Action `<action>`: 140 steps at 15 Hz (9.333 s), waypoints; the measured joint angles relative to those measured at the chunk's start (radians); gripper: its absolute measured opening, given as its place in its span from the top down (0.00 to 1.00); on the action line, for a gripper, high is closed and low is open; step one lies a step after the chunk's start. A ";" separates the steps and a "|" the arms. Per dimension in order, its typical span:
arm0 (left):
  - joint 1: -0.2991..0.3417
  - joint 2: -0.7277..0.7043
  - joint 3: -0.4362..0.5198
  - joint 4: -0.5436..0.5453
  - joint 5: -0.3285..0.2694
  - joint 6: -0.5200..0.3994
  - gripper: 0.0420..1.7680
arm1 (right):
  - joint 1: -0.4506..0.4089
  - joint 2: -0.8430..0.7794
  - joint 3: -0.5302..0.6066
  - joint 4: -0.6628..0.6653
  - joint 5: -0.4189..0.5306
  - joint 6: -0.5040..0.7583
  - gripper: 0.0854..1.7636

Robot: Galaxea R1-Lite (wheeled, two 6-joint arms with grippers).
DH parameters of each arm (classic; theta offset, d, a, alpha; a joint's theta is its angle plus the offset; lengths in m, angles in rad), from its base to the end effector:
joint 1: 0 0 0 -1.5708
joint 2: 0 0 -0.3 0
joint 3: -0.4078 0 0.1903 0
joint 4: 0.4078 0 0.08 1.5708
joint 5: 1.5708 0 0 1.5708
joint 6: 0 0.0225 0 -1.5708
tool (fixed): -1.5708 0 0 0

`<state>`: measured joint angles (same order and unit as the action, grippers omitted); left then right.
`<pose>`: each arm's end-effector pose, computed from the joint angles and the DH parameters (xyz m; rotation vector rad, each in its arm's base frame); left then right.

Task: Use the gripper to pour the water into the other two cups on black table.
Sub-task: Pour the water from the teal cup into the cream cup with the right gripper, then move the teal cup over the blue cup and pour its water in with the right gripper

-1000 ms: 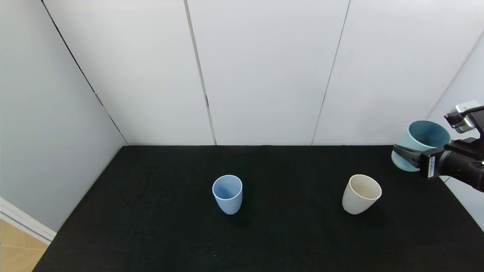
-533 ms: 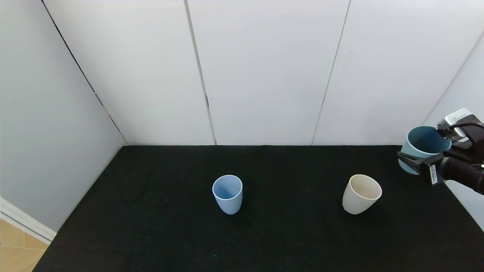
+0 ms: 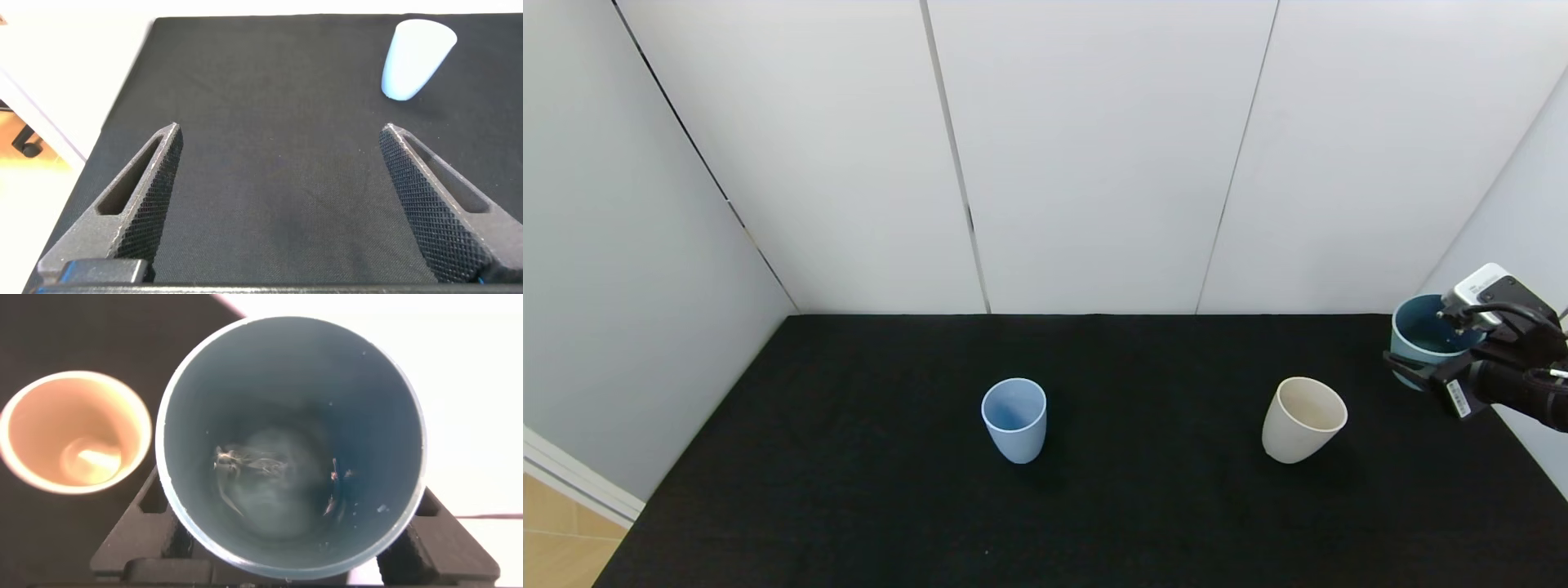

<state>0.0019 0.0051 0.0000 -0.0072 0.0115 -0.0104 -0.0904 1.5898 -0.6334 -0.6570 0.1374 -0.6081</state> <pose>-0.0224 0.0002 0.0763 -0.0104 -0.0022 0.0134 0.2650 -0.0209 0.1705 -0.5694 0.2736 0.1354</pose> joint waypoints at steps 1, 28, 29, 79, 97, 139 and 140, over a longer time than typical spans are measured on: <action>0.000 0.000 0.000 0.000 0.000 0.000 0.03 | 0.004 0.003 0.002 0.000 0.010 -0.006 0.33; 0.000 0.000 0.000 0.000 0.000 0.000 0.03 | 0.112 0.051 -0.006 0.048 -0.108 -0.554 0.33; 0.000 0.000 0.000 0.000 0.000 0.000 0.03 | 0.114 0.055 -0.007 0.047 -0.109 -0.574 0.33; -0.001 0.000 0.000 0.000 0.000 0.000 0.03 | 0.242 0.103 -0.160 0.187 -0.162 -0.436 0.34; 0.000 0.000 0.000 0.000 0.000 0.000 0.03 | 0.672 0.263 -0.633 0.474 -0.206 0.023 0.34; 0.000 0.000 0.000 0.000 0.000 0.000 0.03 | 0.919 0.735 -1.002 0.232 -0.684 -0.731 0.34; 0.000 0.000 0.000 0.000 0.000 0.000 0.03 | 0.922 0.735 -1.000 0.226 -0.684 -0.750 0.34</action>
<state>0.0019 0.0051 0.0000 -0.0072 0.0119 -0.0104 0.8313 2.3249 -1.6336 -0.4309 -0.5464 -1.3577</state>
